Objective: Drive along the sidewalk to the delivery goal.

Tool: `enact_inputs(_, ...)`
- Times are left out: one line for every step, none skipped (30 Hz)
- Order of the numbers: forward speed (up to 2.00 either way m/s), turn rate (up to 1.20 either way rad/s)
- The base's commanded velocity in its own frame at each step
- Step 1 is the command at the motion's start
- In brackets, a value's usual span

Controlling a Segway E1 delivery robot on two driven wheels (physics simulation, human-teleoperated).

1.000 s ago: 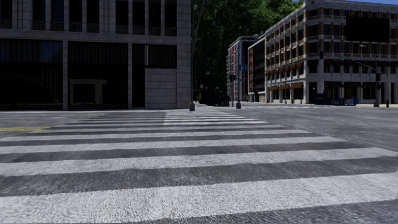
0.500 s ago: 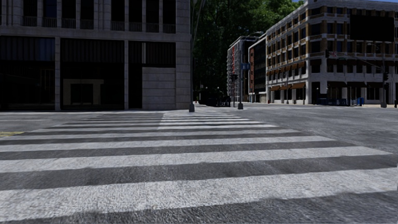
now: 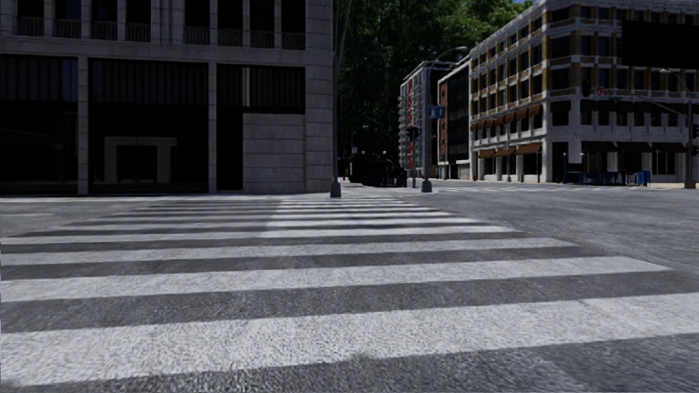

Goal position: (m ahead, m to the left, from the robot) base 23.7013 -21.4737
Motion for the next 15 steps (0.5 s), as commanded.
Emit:
enact_inputs(2.0, -0.16)
enact_inputs(2.0, -0.21)
enact_inputs(2.0, -0.25)
enact_inputs(2.0, -0.26)
enact_inputs(2.0, -0.26)
enact_inputs(2.0, -0.26)
enact_inputs(2.0, -0.26)
enact_inputs(2.0, -0.26)
enact_inputs(2.0, -0.26)
enact_inputs(2.0, -0.26)
enact_inputs(2.0, -0.26)
enact_inputs(2.0, -0.26)
enact_inputs(2.0, -0.26)
enact_inputs(2.0, -0.26)
enact_inputs(2.0, -0.26)
